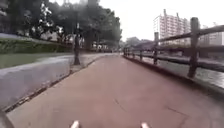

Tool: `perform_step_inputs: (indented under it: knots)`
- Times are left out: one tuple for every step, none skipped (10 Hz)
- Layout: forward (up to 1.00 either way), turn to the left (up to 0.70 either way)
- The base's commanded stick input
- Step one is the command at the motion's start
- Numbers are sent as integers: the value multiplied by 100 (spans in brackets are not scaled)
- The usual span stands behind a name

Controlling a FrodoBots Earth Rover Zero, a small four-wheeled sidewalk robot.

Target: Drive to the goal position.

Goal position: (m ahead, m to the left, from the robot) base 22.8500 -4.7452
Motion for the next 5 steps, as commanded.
perform_step_inputs:
  knots:
    - [70,0]
    - [70,0]
    - [70,0]
    - [70,0]
    - [70,0]
